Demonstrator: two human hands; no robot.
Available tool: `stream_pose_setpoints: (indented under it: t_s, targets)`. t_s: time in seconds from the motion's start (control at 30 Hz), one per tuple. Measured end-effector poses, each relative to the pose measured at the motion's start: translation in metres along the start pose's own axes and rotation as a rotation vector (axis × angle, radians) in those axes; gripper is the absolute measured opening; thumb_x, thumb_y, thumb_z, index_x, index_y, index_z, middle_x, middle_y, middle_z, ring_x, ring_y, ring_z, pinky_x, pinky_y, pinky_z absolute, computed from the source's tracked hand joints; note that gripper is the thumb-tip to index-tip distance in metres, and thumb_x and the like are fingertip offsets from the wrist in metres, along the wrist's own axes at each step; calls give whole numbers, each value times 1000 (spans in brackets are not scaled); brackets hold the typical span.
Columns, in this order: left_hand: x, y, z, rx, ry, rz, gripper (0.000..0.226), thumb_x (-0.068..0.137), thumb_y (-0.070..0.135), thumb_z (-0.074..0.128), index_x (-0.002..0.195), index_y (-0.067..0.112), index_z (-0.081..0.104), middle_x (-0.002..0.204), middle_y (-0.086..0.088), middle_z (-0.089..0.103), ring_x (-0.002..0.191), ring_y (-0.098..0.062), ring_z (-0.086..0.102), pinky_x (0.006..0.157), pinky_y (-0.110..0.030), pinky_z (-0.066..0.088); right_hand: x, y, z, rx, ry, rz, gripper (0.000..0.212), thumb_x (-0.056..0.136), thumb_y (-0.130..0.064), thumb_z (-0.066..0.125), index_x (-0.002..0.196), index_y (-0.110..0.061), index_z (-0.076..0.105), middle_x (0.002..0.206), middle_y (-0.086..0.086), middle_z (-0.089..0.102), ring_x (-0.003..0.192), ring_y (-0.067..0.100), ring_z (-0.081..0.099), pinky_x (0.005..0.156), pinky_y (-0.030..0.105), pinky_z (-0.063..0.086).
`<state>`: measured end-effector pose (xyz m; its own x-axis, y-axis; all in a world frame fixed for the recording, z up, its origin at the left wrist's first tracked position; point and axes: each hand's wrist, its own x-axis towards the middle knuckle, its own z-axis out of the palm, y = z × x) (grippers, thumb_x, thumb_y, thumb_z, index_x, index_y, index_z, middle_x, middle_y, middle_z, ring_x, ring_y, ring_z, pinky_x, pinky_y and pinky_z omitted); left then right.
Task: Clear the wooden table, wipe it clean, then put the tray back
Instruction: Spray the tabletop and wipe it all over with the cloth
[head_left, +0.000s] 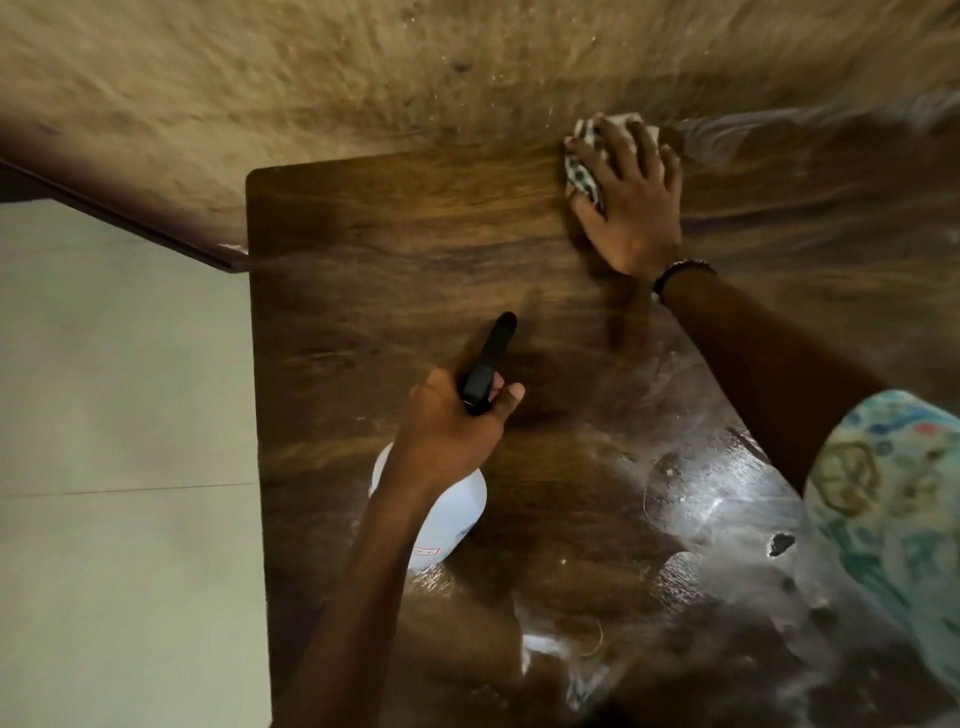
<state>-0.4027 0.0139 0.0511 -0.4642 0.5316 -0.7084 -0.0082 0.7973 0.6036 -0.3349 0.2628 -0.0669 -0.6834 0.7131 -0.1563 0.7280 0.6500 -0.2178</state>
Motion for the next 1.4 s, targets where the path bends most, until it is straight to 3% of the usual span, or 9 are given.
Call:
stream_pose_setpoints:
  t_s: [0.2,0.3,0.47,0.77,0.9,1.07,1.2,1.27,1.4]
  targets:
    - [-22,-12,33,44,-61,-17,18,79,33,71,91,21,64,93,0,69,98,-21,63,89,-31,47,-72,34,3,-133,-78,-497,55,96,-51,28,148,-34,28,158,0,24,146,28,17,116,50,15]
    - [-36,-22,51,95,-90,15,38,69,46,66,92,16,63,93,-7,70,96,-28,64,90,-42,50,-96,67,-3,-103,-45,-392,54,96,-50,30,148,-36,27,158,-1,24,147,25,15,116,47,15]
    - [-55,-36,74,172,-96,-24,20,82,34,68,76,19,55,83,-12,69,82,-29,66,77,-39,54,-101,71,-4,-103,-63,-343,55,96,-52,28,149,-38,23,160,-2,19,148,25,11,117,48,12]
    - [-55,-62,60,176,-72,5,21,82,31,68,90,14,59,80,-1,64,90,-25,63,82,-31,48,-109,47,4,-84,-37,-284,53,97,-52,30,148,-37,27,159,-2,21,147,27,14,115,51,15]
    - [-56,-70,43,67,-75,-9,20,80,23,71,93,11,62,81,0,63,88,-22,63,84,-31,49,-122,-8,19,-41,-56,-394,53,96,-53,31,147,-36,32,157,1,26,146,31,18,114,55,16]
    - [-66,-78,23,-28,-51,34,13,81,11,70,92,8,64,76,3,62,67,2,59,61,-2,41,-173,-83,46,-18,-78,-653,53,94,-48,32,145,-36,36,156,2,29,145,34,21,116,56,13]
    - [-73,-90,15,-15,-21,60,11,80,13,71,86,18,64,81,2,67,76,-4,62,69,-10,46,-228,-65,52,-63,-164,-787,55,93,-50,40,145,-32,37,156,2,31,146,32,19,118,53,13]
    - [-74,-94,13,-41,-20,45,10,80,12,71,87,17,65,83,-1,67,79,-8,63,69,-10,45,-238,-25,43,-95,-164,-727,60,90,-51,42,147,-35,31,156,2,28,145,31,19,117,52,15]
    - [-74,-100,9,-52,-25,55,10,82,11,68,91,13,65,84,-1,67,75,1,62,65,0,41,-213,29,21,-68,-85,-331,59,91,-51,36,148,-37,27,158,1,25,147,28,16,118,47,13]
